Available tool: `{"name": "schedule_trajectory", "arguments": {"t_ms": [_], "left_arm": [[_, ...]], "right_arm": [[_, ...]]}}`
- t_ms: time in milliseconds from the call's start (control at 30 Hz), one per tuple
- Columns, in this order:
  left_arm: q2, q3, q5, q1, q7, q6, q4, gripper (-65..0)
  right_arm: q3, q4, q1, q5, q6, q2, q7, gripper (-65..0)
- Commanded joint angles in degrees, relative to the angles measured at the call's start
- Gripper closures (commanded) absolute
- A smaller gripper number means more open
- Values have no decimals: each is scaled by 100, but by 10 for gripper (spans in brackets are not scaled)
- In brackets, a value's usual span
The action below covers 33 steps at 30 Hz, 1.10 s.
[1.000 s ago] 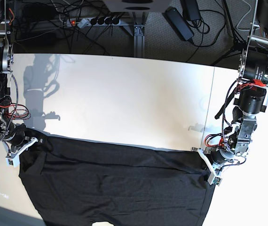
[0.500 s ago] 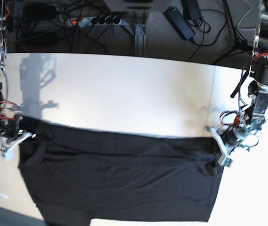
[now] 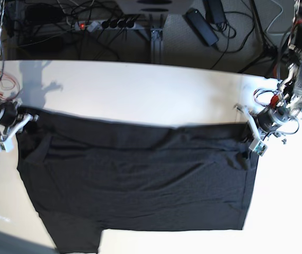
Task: Fold the T-shirt properly
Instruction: 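Lay the held edge down and drag it back toward the robot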
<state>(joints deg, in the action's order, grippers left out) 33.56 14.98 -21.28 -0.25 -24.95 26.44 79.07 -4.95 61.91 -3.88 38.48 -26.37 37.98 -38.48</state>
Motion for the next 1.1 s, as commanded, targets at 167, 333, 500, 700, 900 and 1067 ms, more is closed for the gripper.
{"name": "schedule_trajectory", "arguments": {"t_ms": [167, 333, 500, 700, 900, 1067], "left_arm": [[92, -424, 28, 601, -101, 81, 643, 0], [92, -780, 28, 1244, -151, 83, 1193, 0], [87, -1134, 26, 1770, -138, 83, 1558, 0], [87, -1399, 22, 2050, -144, 81, 1749, 0], [85, -1436, -37, 2269, 39, 83, 1753, 0], [87, -1506, -37, 2264, 74, 81, 2068, 0]], "right_arm": [[-671, 1016, 1231, -201, -238, 105, -424, 0], [-1233, 1764, 2111, -197, -238, 103, -417, 0], [-1672, 2210, 2684, -177, -238, 96, -382, 0], [-1915, 2262, 2848, -114, -238, 94, -356, 0], [-1941, 2262, 2848, -107, -238, 92, -354, 0], [-1941, 2262, 2846, -94, -238, 92, -310, 0]]}}
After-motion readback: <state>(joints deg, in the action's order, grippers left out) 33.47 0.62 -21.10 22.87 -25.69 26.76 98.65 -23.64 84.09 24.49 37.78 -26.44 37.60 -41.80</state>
